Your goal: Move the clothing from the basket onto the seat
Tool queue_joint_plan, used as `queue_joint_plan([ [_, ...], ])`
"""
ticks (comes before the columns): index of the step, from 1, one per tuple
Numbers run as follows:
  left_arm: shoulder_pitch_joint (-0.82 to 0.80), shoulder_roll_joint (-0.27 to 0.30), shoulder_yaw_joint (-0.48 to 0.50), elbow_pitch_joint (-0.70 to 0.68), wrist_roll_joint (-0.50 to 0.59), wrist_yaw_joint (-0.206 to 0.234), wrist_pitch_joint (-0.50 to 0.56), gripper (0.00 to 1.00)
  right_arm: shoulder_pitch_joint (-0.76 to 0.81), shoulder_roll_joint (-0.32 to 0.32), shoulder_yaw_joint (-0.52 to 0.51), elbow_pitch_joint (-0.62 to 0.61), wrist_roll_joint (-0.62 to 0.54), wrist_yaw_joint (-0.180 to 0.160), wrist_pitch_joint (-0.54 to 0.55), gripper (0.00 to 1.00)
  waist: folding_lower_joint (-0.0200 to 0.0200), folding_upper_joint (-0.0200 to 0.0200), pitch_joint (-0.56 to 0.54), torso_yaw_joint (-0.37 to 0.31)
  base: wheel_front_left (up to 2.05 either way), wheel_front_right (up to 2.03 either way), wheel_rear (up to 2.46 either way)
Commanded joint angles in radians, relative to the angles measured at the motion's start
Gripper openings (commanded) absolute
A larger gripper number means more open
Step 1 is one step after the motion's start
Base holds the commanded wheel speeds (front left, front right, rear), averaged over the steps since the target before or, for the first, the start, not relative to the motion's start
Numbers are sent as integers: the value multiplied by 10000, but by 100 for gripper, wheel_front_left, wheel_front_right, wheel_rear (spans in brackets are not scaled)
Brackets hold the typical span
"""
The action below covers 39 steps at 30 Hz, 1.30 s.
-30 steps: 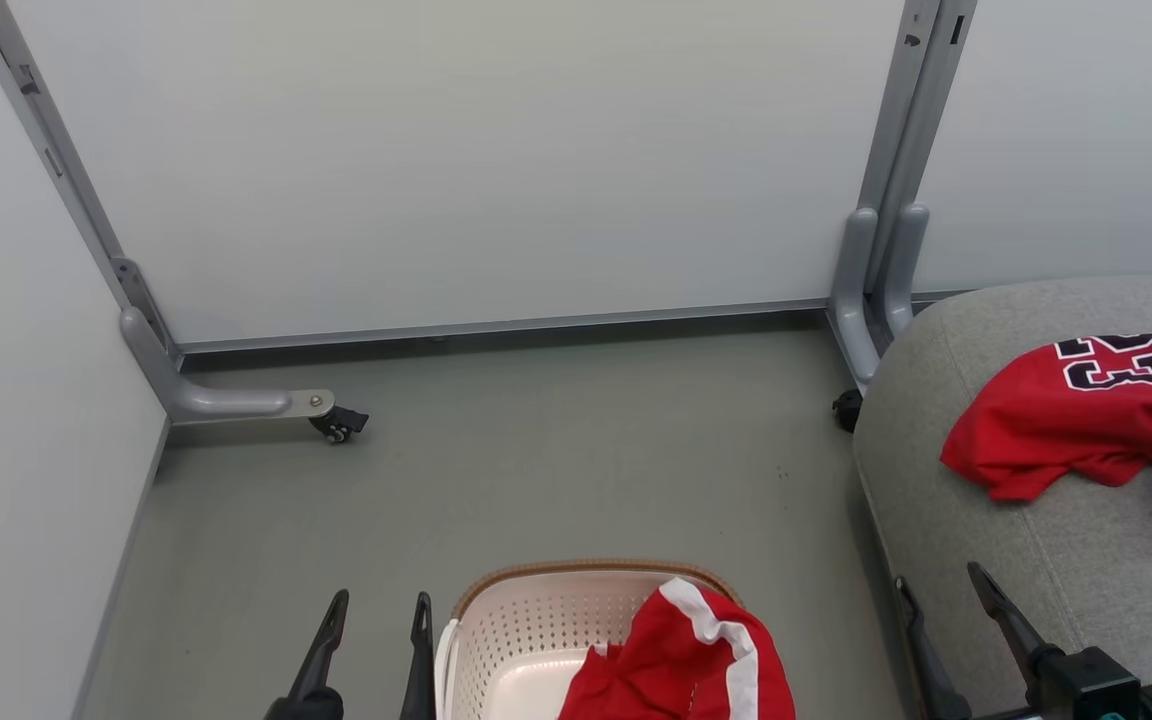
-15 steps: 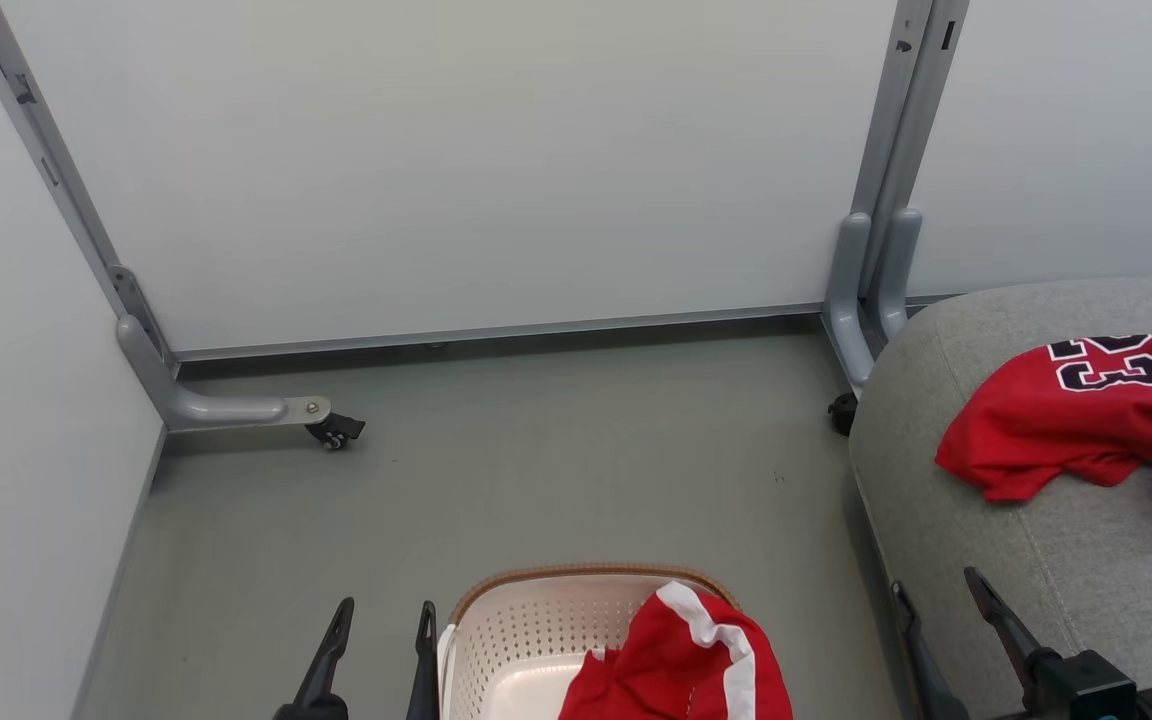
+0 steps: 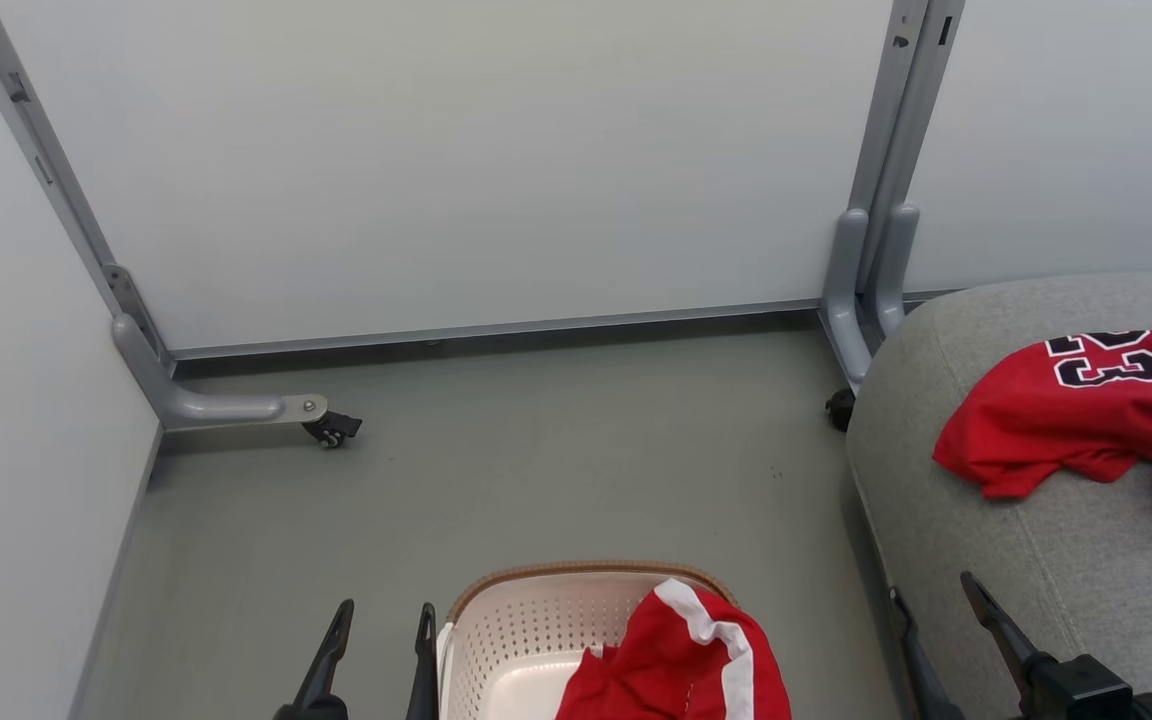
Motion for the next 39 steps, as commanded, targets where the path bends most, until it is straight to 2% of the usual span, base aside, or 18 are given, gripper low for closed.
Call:
queue_joint_plan([
  [1, 146, 7, 38, -5, 69, -12, -5, 100, 85, -21, 13, 8, 11, -10, -2, 100, 0, 0, 13, -23, 0, 0, 0],
  [13, 215, 7, 52, 29, 77, -56, -5, 100, 70, -20, 89, -13, 66, -12, -2, 100, 0, 0, 129, -136, 0, 0, 0],
  [23, -99, 7, 67, 163, 65, -185, -5, 100, -378, -22, 115, -205, 15, -10, -1, 100, 0, 0, 1211, -436, 0, 0, 0],
  [29, -869, 7, 139, 182, 207, -382, -5, 100, -1095, -20, -5, -502, 81, -12, -1, 100, 0, 0, 2818, -690, 0, 0, 0],
  [39, -3079, 276, 440, 384, 760, -1063, -5, 100, -3123, -25, -215, -1115, -320, -10, -1, 100, 0, 0, 5763, -1016, 0, 0, 0],
])
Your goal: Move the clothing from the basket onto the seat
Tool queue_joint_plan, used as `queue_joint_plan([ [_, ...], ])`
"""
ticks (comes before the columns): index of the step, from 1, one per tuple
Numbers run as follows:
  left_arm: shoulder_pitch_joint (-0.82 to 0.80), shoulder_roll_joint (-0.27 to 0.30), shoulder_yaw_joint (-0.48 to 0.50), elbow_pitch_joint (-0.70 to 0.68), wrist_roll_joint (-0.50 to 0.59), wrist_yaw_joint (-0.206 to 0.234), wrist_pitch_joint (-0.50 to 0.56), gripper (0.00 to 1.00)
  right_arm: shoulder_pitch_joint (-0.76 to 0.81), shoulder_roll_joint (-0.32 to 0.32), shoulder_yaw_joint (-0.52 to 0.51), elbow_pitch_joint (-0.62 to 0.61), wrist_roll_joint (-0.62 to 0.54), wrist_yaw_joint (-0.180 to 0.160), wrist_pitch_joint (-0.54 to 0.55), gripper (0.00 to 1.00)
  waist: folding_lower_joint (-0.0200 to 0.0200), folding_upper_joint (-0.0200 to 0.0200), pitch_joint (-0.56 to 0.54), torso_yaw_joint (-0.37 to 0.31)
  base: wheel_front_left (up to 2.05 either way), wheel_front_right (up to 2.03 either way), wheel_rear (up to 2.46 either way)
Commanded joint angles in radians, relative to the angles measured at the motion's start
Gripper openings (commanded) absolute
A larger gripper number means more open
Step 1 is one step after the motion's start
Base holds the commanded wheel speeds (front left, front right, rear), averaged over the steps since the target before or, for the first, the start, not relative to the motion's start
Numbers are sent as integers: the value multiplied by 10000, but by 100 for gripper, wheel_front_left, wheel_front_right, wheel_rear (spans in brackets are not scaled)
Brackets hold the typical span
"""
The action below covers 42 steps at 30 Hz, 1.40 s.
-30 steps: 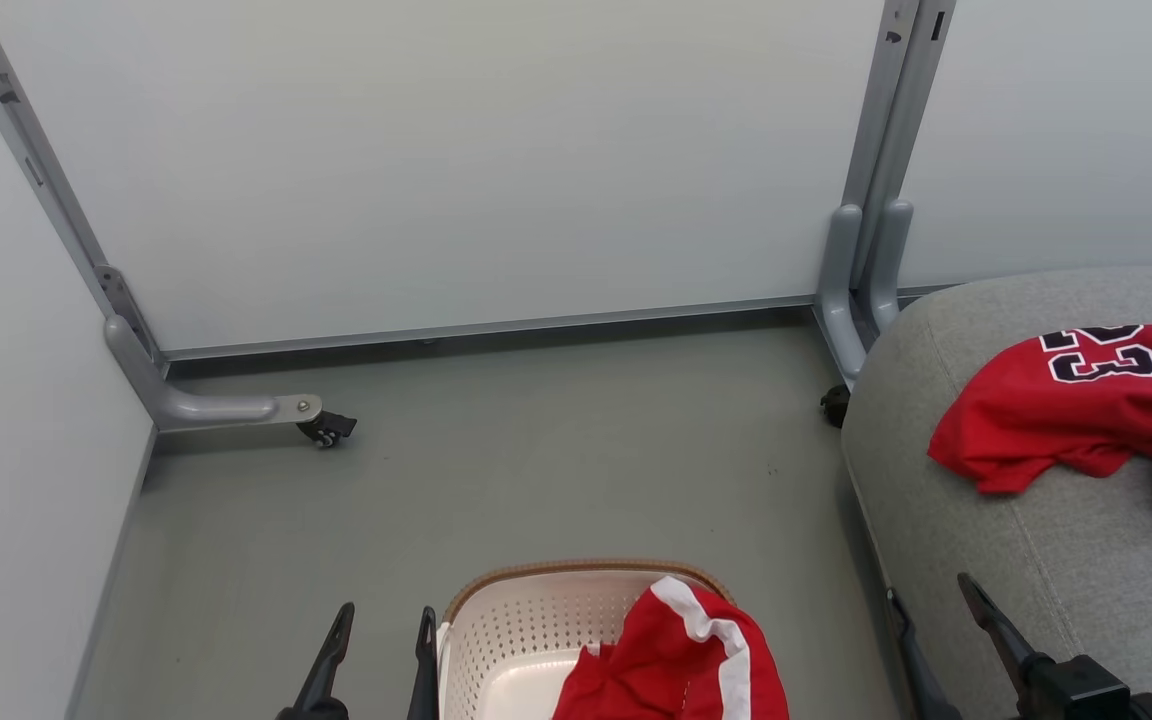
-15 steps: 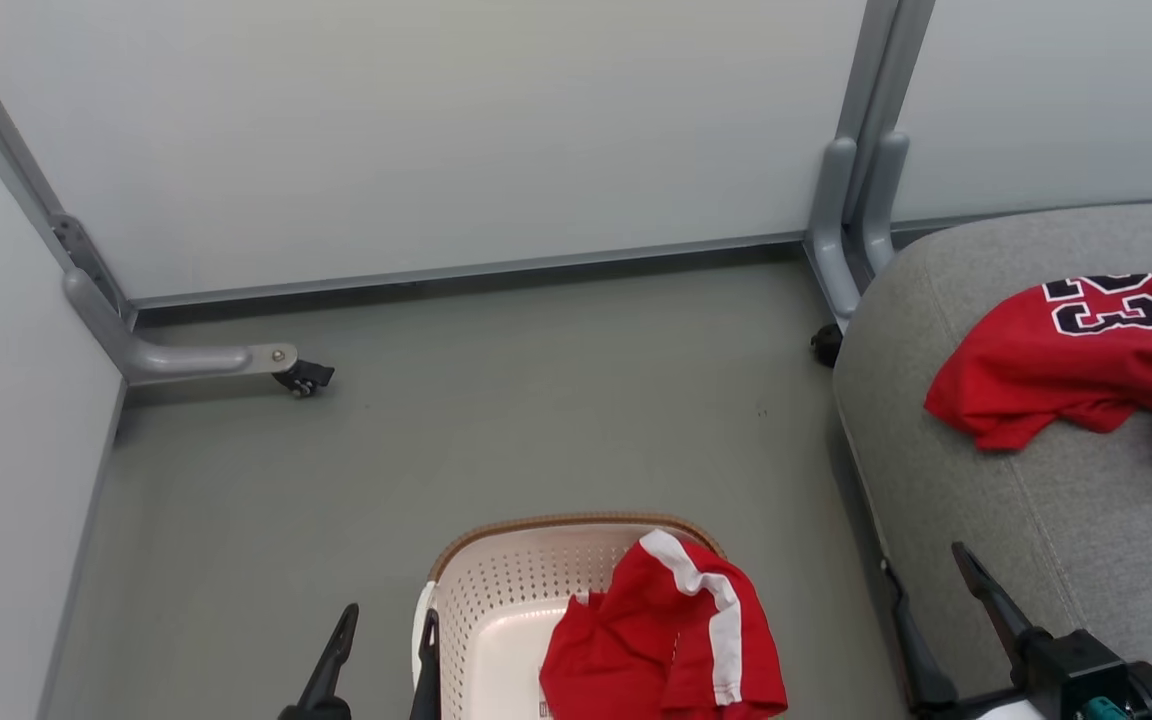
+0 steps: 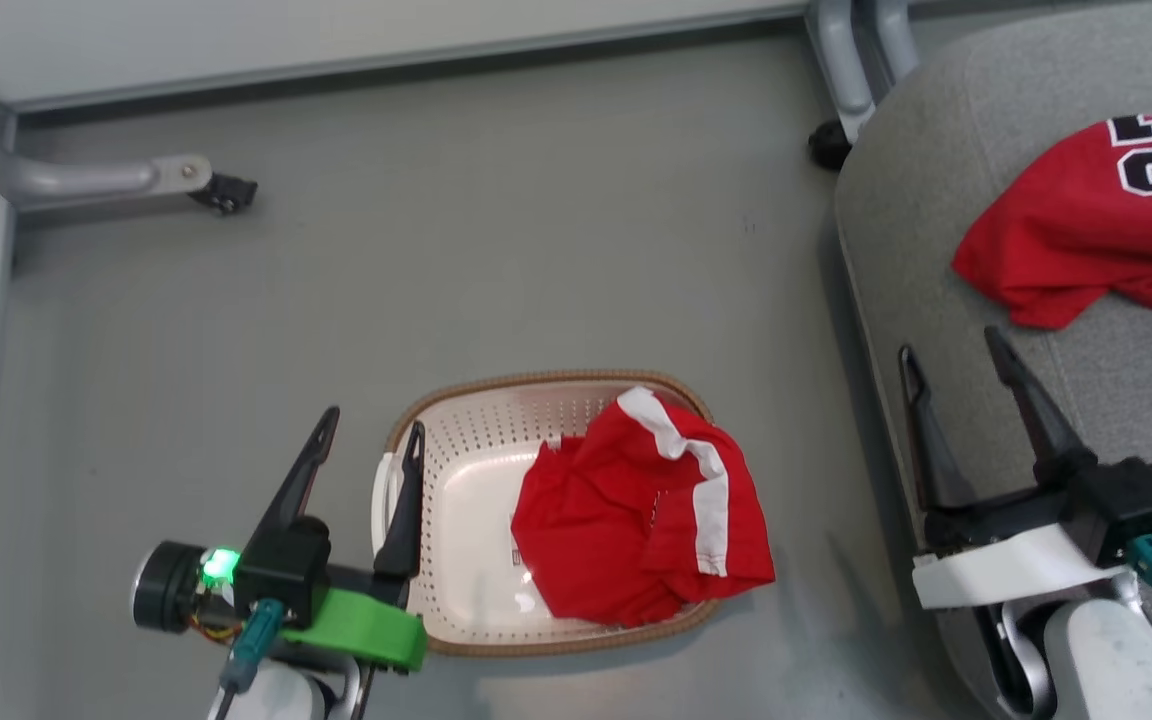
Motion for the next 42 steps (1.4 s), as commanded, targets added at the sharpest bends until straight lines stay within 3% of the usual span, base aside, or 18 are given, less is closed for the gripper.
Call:
queue_joint_plan([
  [1, -537, 83, 4, 77, 80, -136, -5, 100, -406, -27, -92, -109, -104, -12, -1, 100, 0, 0, 2061, -376, 0, 0, 0],
  [9, -3197, 761, -1062, 1047, 702, -653, -5, 100, -1712, -27, -480, -559, -338, -14, -1, 100, 0, 0, 3939, -581, 0, 0, 0],
  [14, -4909, 1153, -2559, 2097, 1004, -754, -5, 100, -2334, -23, -881, -820, 422, -12, -1, 100, 0, 0, 4923, -777, 0, 0, 0],
  [18, -6190, 1364, -4131, 3028, 1025, -746, -5, 100, -2660, -26, -891, -985, 361, -12, -1, 100, 0, 0, 5573, -938, 0, 0, 0],
  [28, -9196, 1372, -7617, 5125, 1181, -748, -6, 100, -3132, -23, -853, -1547, 516, -12, -1, 100, 0, 0, 6788, -1218, 0, 0, 0],
  [42, -11582, 1248, -10366, 5797, 794, -750, -4, 100, -3190, -24, -546, -1534, 656, -12, -1, 100, 0, 0, 7391, -1441, 0, 0, 0],
])
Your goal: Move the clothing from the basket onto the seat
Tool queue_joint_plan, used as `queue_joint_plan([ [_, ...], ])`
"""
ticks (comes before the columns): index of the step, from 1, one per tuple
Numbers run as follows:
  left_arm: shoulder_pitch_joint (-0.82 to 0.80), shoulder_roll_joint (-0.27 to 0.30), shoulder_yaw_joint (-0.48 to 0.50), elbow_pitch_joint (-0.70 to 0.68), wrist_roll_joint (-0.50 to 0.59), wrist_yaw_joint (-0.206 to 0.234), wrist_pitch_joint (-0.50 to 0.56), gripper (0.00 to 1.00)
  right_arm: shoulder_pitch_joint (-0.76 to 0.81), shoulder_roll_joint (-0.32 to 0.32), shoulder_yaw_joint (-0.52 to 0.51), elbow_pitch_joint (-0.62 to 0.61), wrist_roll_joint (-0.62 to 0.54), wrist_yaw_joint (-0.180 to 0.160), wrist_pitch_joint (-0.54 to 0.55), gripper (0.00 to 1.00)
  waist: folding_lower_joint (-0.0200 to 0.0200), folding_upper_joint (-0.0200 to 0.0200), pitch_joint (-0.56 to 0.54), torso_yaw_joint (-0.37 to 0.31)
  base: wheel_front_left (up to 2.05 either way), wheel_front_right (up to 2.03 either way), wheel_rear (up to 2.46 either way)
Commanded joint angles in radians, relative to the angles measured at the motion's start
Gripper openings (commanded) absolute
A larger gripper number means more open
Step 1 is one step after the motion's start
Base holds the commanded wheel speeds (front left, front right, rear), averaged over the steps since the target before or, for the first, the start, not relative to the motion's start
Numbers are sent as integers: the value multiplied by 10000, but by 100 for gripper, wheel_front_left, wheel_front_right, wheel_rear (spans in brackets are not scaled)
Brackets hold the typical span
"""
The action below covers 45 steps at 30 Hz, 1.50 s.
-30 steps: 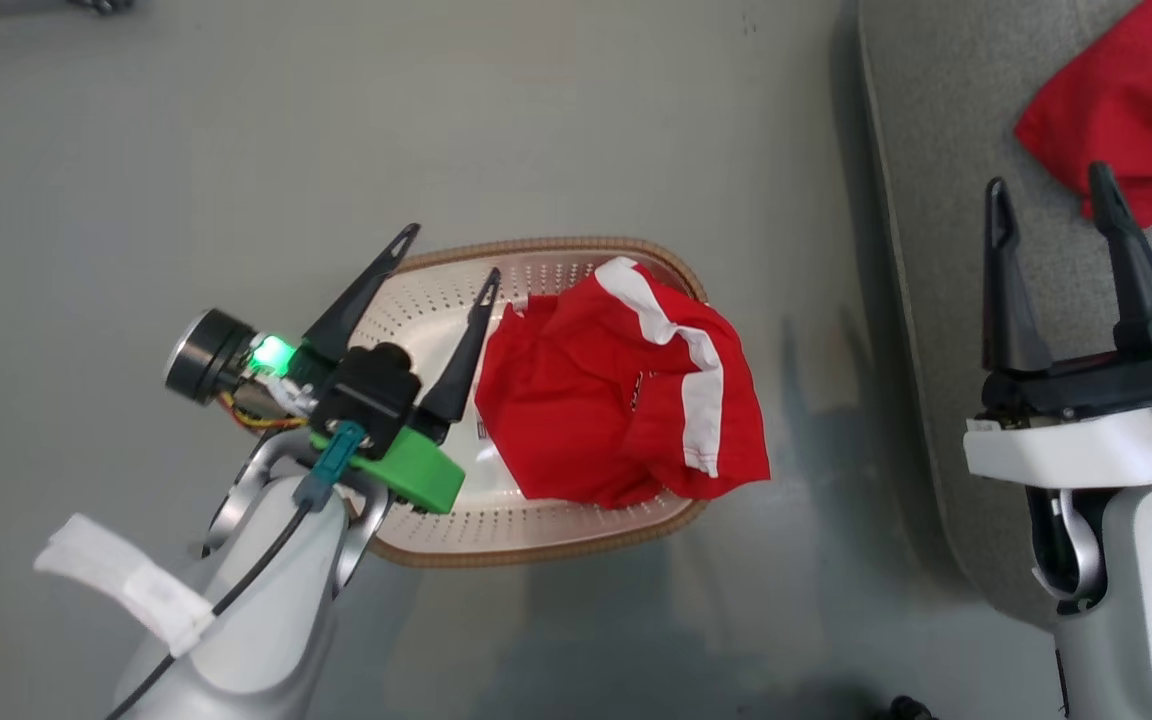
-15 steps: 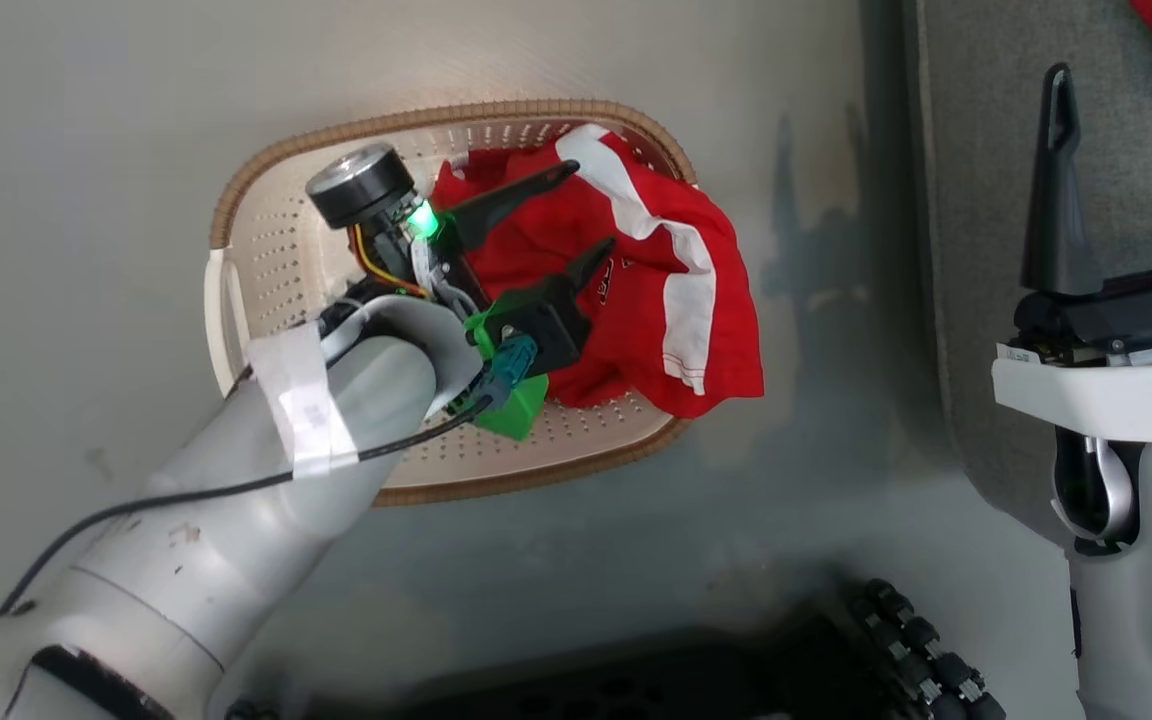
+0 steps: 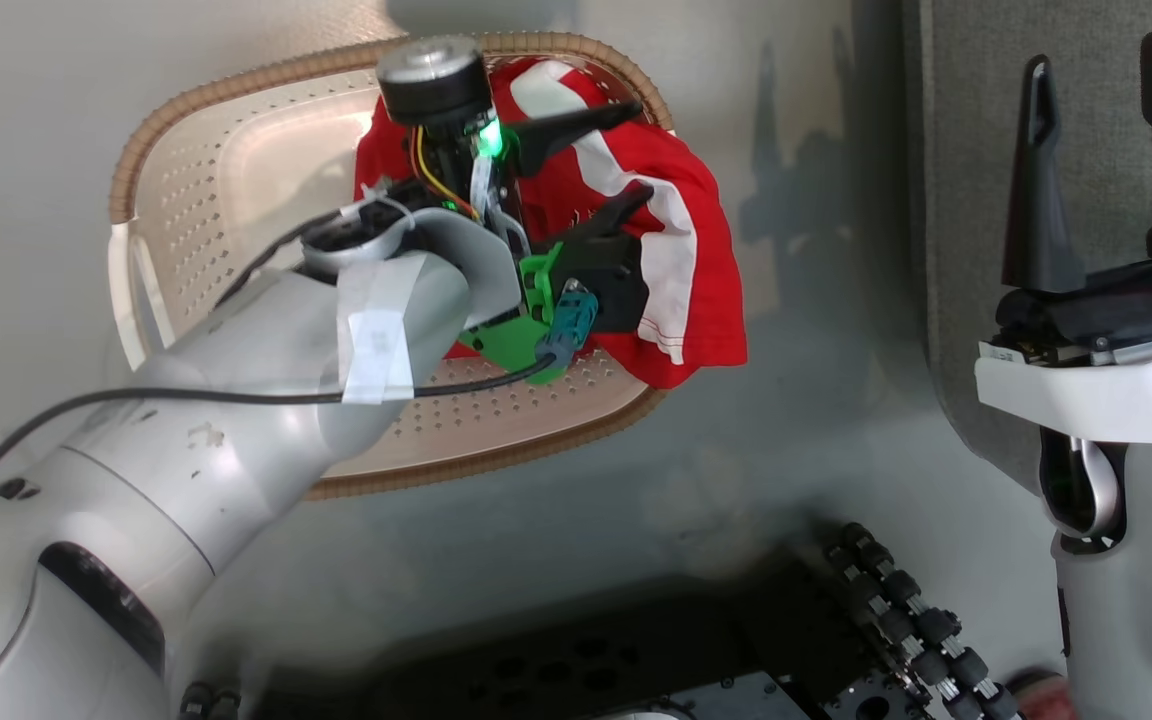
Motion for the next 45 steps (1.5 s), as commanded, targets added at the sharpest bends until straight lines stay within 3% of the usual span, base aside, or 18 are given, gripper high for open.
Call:
queue_joint_plan([
  [1, -224, 89, -122, 35, -25, -27, -4, 100, -95, -17, 59, 39, 59, -10, -1, 100, -1, 0, 99, -100, 0, 0, 0],
  [14, -308, -405, -380, 1882, 1103, -28, -4, 100, -161, -17, 304, 36, 175, -10, -1, 100, -1, 0, 442, -449, 0, 0, 0],
  [22, -930, -644, -385, 2424, 1252, -28, -4, 100, -228, -17, 416, 12, 88, -10, -1, 100, -1, 0, 713, -464, 0, 0, 0],
  [23, -977, -657, -383, 2478, 1266, -28, -4, 46, -242, -17, 424, 6, 79, -12, -1, 100, -1, 0, 746, -470, 0, 0, 0],
  [24, -1022, -664, -380, 2504, 1225, 9, -4, 13, -255, -17, 425, 1, 71, -12, -1, 100, -1, 0, 768, -473, 0, 0, 0],
  [25, -986, -655, -379, 2610, 1191, 17, -4, 0, -251, -17, 411, -3, 66, -10, -1, 100, -1, 0, 781, -467, 0, 0, 0],
  [31, -624, -608, -332, 2714, 807, 260, -4, 0, -211, -15, 231, 9, -14, -10, -1, 100, -1, 0, 755, -268, 0, 0, 0],
  [39, 360, -288, -20, 1873, -88, 791, -4, 0, -277, -20, 78, 144, 19, -10, -1, 100, -1, 0, 242, 311, 0, 0, 0],
  [45, 1467, -205, 448, 985, -1002, 730, -4, 0, -49, -21, 21, 373, -301, -12, -1, 100, -1, 0, -694, 827, 0, 0, 0],
])
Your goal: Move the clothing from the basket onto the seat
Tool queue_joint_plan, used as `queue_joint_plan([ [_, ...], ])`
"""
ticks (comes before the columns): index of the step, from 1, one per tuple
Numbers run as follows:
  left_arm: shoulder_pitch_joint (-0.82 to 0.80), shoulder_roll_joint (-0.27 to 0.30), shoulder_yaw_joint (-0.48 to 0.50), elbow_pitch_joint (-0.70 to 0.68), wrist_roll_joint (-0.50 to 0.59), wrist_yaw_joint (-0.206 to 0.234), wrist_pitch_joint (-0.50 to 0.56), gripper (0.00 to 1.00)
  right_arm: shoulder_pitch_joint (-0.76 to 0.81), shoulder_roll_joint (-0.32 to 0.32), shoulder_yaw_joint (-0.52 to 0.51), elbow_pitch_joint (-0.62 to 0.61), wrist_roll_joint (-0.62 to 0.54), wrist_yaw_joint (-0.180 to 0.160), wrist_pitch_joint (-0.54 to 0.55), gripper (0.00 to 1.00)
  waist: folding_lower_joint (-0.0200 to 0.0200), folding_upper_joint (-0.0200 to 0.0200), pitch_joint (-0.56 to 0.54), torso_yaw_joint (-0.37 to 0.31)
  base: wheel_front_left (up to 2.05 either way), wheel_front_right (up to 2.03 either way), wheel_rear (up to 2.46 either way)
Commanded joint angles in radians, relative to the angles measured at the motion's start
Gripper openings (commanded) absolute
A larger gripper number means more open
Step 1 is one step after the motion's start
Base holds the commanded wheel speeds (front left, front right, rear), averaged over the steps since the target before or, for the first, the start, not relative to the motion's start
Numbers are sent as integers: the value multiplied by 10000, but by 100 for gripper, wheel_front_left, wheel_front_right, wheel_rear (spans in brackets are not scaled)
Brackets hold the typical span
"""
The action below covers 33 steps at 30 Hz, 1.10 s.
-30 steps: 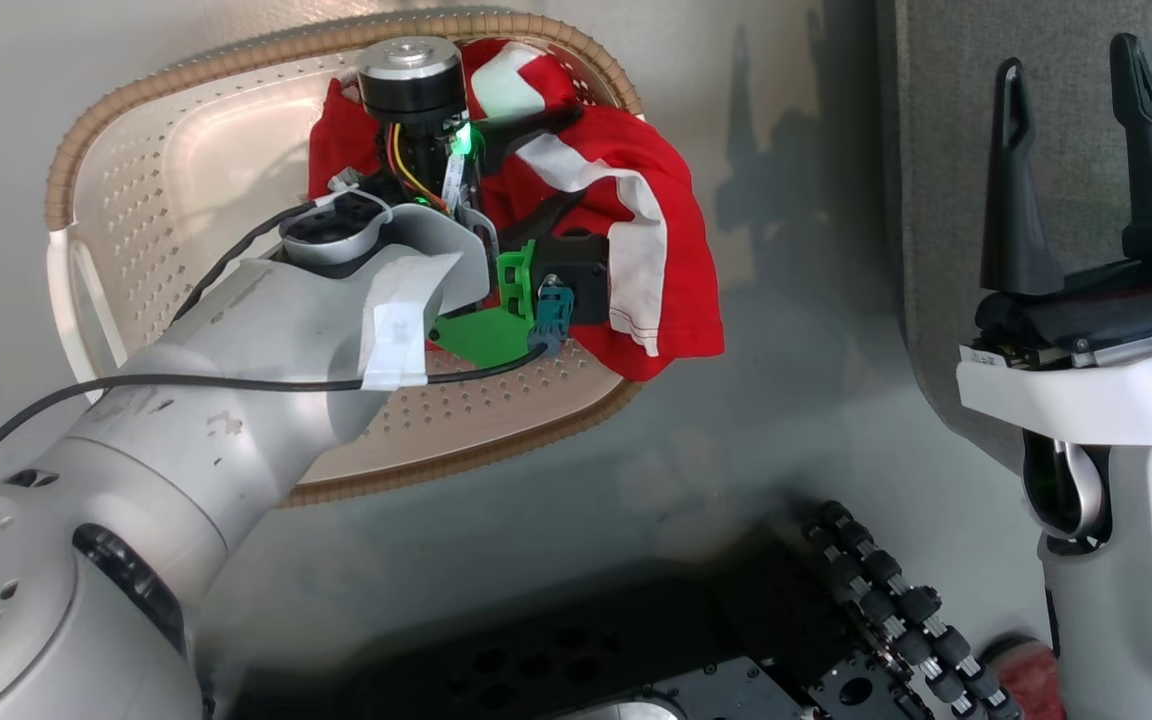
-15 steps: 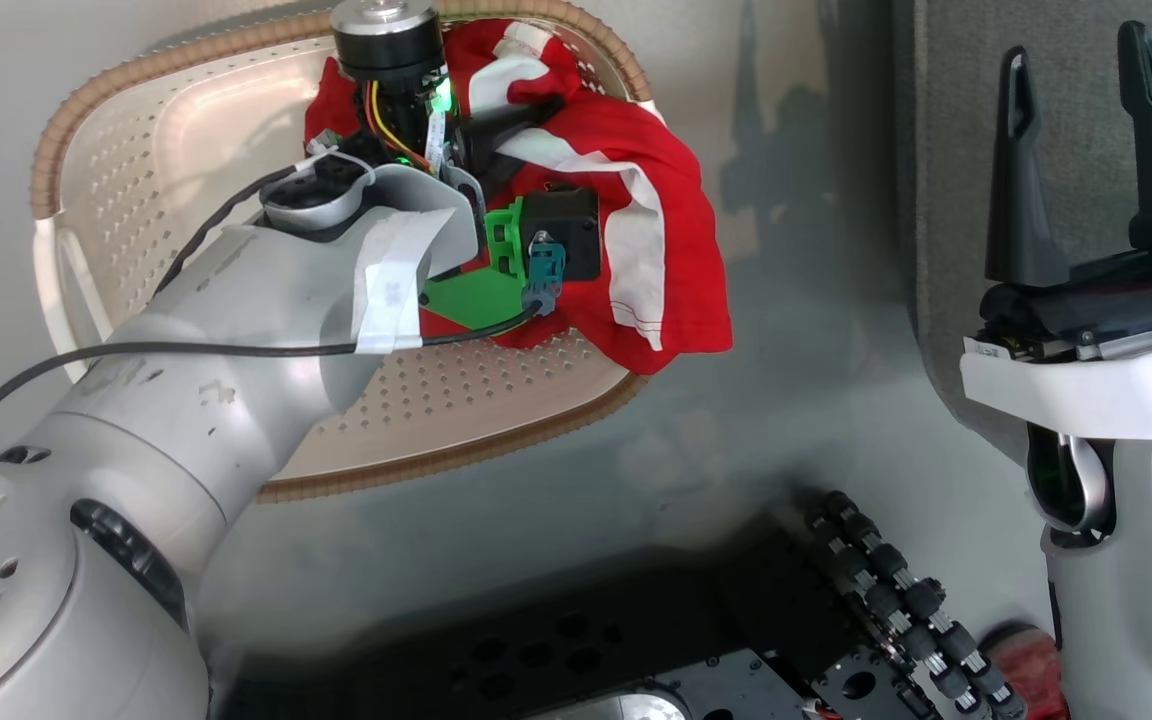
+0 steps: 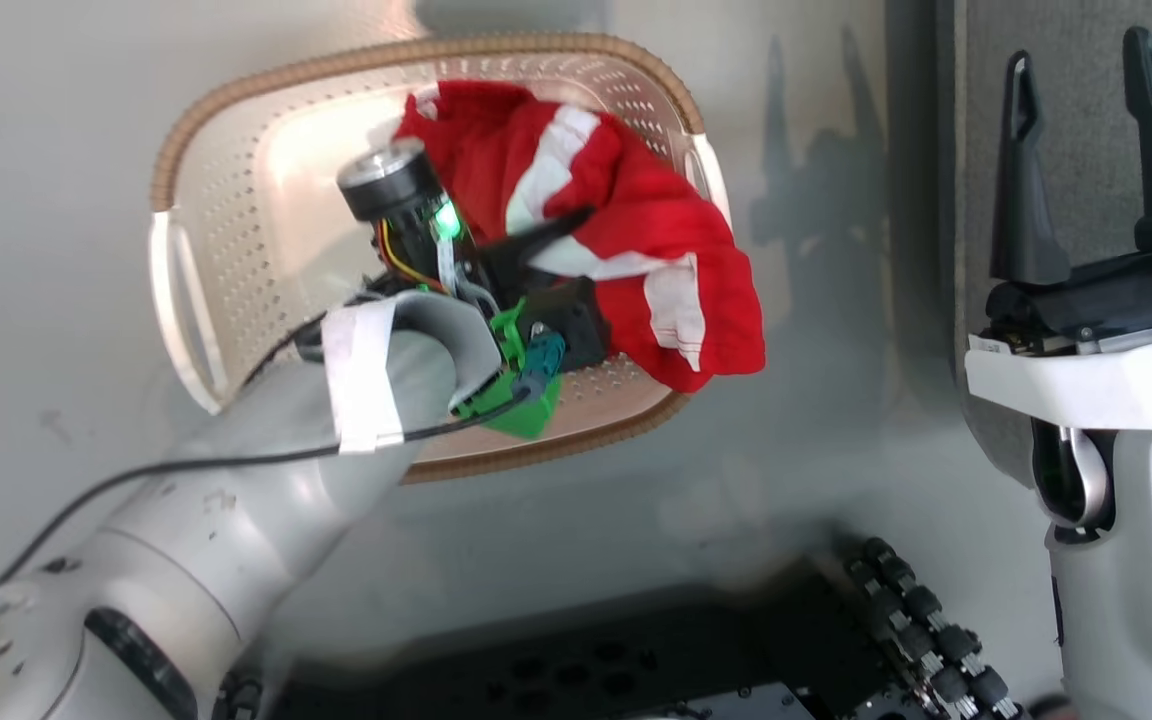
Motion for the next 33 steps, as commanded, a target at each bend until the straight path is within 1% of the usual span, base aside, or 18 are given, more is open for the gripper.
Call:
queue_joint_plan([
  [1, 387, 101, 183, -206, -278, -20, -4, 0, 206, -29, -49, 112, -4, -14, -1, 100, 0, 0, -842, 521, 0, 0, 0],
  [4, 1046, 204, 654, -746, -846, -87, -6, 0, 366, -32, -21, 261, -108, -14, -2, 100, 0, 0, -1464, 727, 0, 0, 0],
  [5, 1347, 172, 934, -988, -1185, -127, -6, 0, 466, -35, -89, 330, -122, -14, -1, 100, 0, 0, -1734, 852, 0, 0, 0],
  [8, 1957, 238, 1577, -1518, -1680, -203, -6, 0, 715, -30, -63, 537, -188, -14, -1, 100, 0, 0, -2399, 1101, 0, 0, 0],
  [12, 2873, 141, 2521, -2052, -2281, -285, -6, 0, 1025, -32, -32, 880, -192, -12, -2, 100, 0, 0, -3505, 1359, 0, 0, 0],
  [15, 3530, 24, 3283, -2464, -2590, -331, -6, 0, 1324, -51, 223, 1178, -315, -12, -2, 100, 0, 0, -4354, 1475, 0, 0, 0],
  [18, 4123, -62, 4071, -2979, -2782, -287, -4, 0, 1634, -198, 671, 1480, -465, -14, -1, 100, 0, 0, -5124, 1520, 0, 0, 0],
  [24, 5265, -317, 5481, -3854, -2632, -291, -6, 0, 2393, -301, 1249, 2027, -350, -12, -1, 100, 0, 0, -6813, 1595, 0, 0, 0],
  [28, 5848, -507, 6126, -4128, -2609, -330, -6, 0, 2938, -263, 1426, 2300, -186, -12, -1, 100, 0, 0, -7865, 1552, 0, 0, 0],
  [33, 6360, -696, 6665, -4239, -2496, -340, -6, 0, 3625, -205, 1697, 2521, 24, -14, -1, 100, 0, 0, -9007, 1391, 0, 0, 0],
])
